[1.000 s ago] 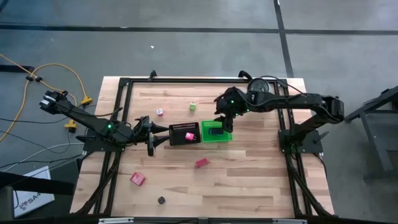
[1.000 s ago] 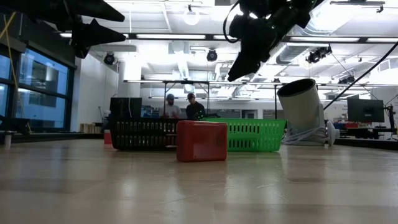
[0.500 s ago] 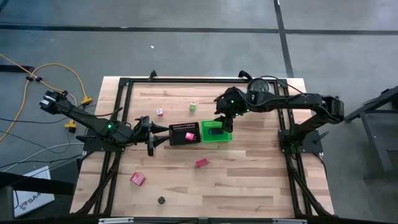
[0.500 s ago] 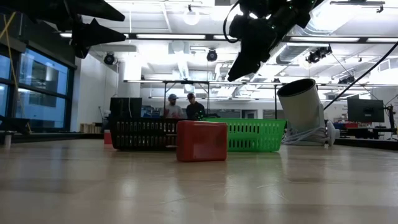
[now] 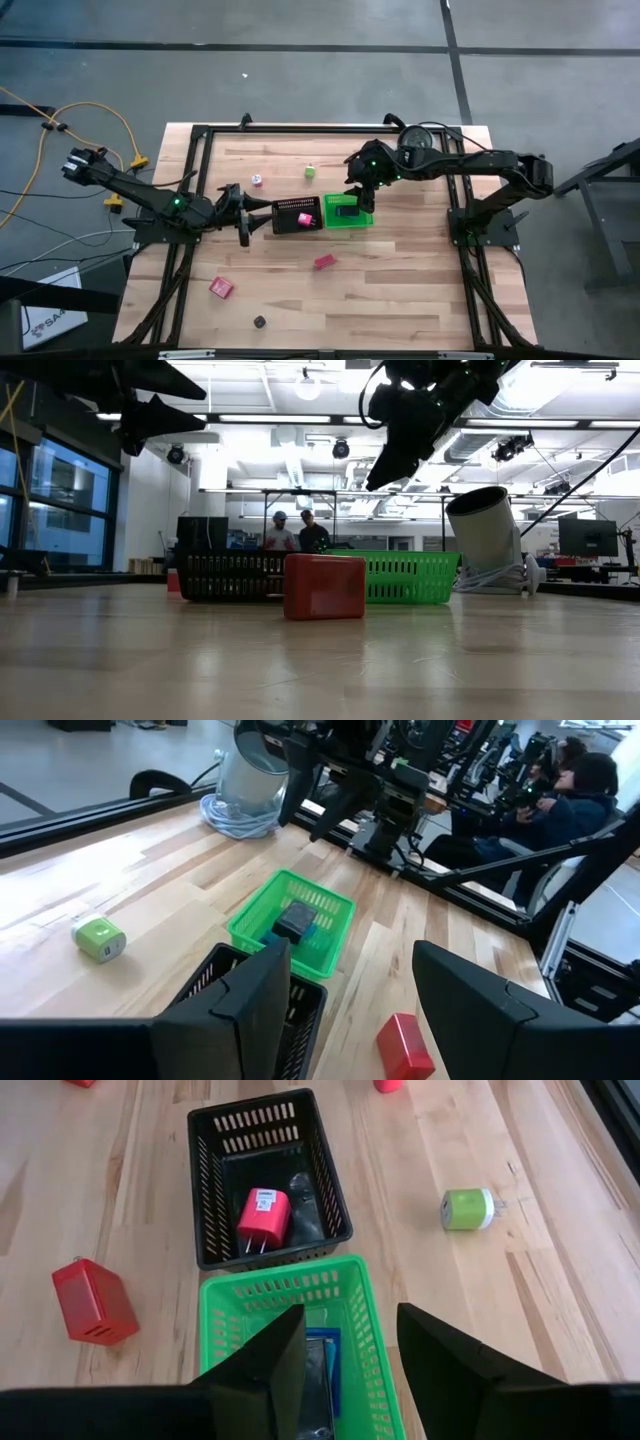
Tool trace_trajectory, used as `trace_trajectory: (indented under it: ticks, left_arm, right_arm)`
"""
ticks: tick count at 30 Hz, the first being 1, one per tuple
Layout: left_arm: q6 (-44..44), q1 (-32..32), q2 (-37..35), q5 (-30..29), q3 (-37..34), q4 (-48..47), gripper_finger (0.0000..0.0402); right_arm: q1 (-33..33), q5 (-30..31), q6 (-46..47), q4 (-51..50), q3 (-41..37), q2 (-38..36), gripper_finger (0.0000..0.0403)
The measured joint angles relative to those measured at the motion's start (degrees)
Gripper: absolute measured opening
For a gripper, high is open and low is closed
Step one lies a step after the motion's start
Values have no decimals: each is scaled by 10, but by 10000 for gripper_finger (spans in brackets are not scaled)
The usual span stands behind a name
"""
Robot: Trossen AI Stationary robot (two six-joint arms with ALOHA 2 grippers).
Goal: Pick & Place Office items
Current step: Put the green charger adapter into the black bin
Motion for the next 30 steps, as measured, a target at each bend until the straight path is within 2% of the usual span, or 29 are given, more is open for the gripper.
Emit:
trace_trajectory:
  ticks: [4, 9, 16, 23, 30]
  left_arm:
    - [-4, 14, 0, 0, 0, 6, 204]
    - [-56, 27, 0, 0, 0, 7, 204]
    - [-63, 49, 0, -8, 0, 6, 204]
    - [-42, 126, 0, 19, 1, -7, 204]
    - [17, 249, 21, 102, 7, -13, 204]
  right_arm:
    - [0, 0, 0, 0, 0, 0, 145]
    - [0, -1, 0, 0, 0, 0, 145]
    - [0, -1, -27, -1, 0, 0, 145]
    - [0, -1, -30, -5, 0, 0, 145]
    - [0, -1, -31, -12, 0, 0, 145]
